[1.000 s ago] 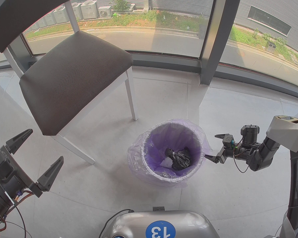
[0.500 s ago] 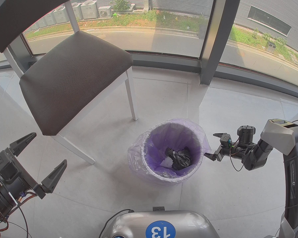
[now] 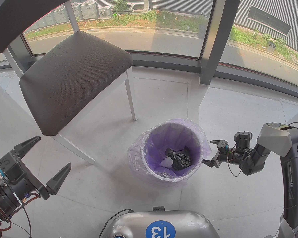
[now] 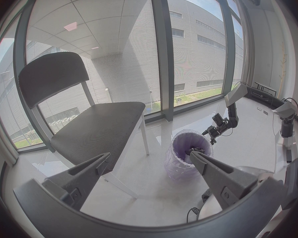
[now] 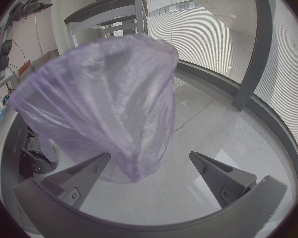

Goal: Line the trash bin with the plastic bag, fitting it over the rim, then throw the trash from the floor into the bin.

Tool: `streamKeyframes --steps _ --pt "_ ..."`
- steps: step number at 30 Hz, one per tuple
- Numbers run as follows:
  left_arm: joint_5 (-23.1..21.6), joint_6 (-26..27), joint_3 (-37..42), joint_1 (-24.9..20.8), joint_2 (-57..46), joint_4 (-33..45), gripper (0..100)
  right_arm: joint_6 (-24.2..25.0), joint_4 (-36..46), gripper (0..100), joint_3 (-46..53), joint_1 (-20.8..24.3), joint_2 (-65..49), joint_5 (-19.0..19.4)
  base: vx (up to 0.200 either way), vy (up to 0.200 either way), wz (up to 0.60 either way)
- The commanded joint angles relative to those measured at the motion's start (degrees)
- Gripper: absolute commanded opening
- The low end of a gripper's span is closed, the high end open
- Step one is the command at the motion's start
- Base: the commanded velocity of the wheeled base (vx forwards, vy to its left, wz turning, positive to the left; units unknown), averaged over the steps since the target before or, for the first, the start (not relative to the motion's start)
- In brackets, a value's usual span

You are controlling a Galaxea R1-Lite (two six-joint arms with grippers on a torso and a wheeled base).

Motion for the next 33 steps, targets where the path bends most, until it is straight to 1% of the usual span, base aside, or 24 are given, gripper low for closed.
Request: streamKeyframes --steps 1,5,13,22,33 --pt "0.0 -0.01 -0.34 -0.01 -1.98 -0.2 100 -0.09 0.09 100 9.59 -2.28 -13.82 1.55 0.0 0.0 0.0" --pt "0.0 -0.01 -0.86 -0.01 -4.0 -0.2 100 0.26 -0.09 100 11.34 -2.89 -17.86 2.16 0.0 0.0 0.0" --pt "-0.17 0.08 -1.22 -0.01 -6.02 0.24 100 0.88 -0.53 100 8.8 -2.71 -16.72 1.9 0.0 0.0 0.0" --pt "-0.17 0.08 -1.13 -0.01 -4.52 0.59 100 0.88 -0.61 100 2.64 -1.92 -8.28 1.81 0.0 0.0 0.0" --pt "-0.17 0.08 -0.51 -0.1 -1.62 0.59 100 1.84 -2.37 100 -3.16 0.45 0.33 1.9 0.0 0.0 0.0"
